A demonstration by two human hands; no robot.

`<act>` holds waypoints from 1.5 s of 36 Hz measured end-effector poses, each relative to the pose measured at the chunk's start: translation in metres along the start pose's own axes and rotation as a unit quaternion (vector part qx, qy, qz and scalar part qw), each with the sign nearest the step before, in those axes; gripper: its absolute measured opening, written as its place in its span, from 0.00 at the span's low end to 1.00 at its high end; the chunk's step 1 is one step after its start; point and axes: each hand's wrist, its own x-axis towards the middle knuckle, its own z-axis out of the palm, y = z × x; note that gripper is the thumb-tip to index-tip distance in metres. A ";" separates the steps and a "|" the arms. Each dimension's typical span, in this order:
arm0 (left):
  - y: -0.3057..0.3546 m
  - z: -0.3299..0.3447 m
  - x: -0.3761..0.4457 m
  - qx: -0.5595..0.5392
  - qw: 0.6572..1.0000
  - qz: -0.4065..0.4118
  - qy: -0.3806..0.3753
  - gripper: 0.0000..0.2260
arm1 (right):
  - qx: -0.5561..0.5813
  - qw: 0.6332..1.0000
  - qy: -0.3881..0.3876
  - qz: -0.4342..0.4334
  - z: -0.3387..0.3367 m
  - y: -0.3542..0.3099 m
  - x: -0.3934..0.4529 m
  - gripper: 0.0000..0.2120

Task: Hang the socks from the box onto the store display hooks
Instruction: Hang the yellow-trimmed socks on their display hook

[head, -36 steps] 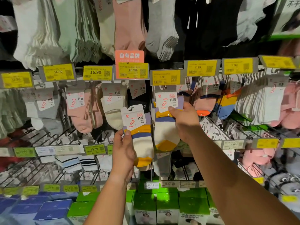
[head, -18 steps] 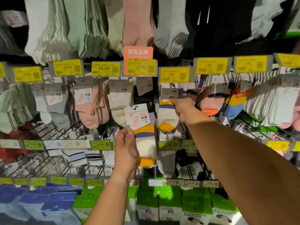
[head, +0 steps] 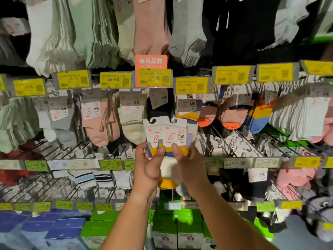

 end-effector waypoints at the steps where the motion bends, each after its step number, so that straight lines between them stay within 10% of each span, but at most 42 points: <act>1: -0.001 0.002 -0.001 -0.006 1.000 0.001 -0.004 0.22 | 0.026 0.999 -0.017 0.037 0.001 0.003 -0.008 0.10; 16: -0.005 -0.004 0.005 0.026 0.999 0.026 0.025 0.04 | 0.084 0.992 0.036 0.088 -0.047 -0.024 0.013 0.02; 27: 0.001 -0.005 0.002 0.012 0.999 0.015 0.040 0.05 | 0.141 0.986 -0.006 0.084 -0.040 -0.049 0.059 0.23; 33: 0.006 -0.012 0.002 -0.012 0.999 0.032 0.042 0.05 | 0.133 0.988 0.000 0.082 -0.039 -0.030 0.061 0.04; 38: 0.006 -0.015 0.002 -0.004 0.997 0.045 0.056 0.05 | 0.046 0.988 0.036 0.144 -0.025 -0.041 0.092 0.23; 54: 0.009 -0.017 0.004 0.018 0.997 0.059 0.039 0.05 | -0.213 0.970 0.073 0.088 -0.020 -0.024 0.115 0.25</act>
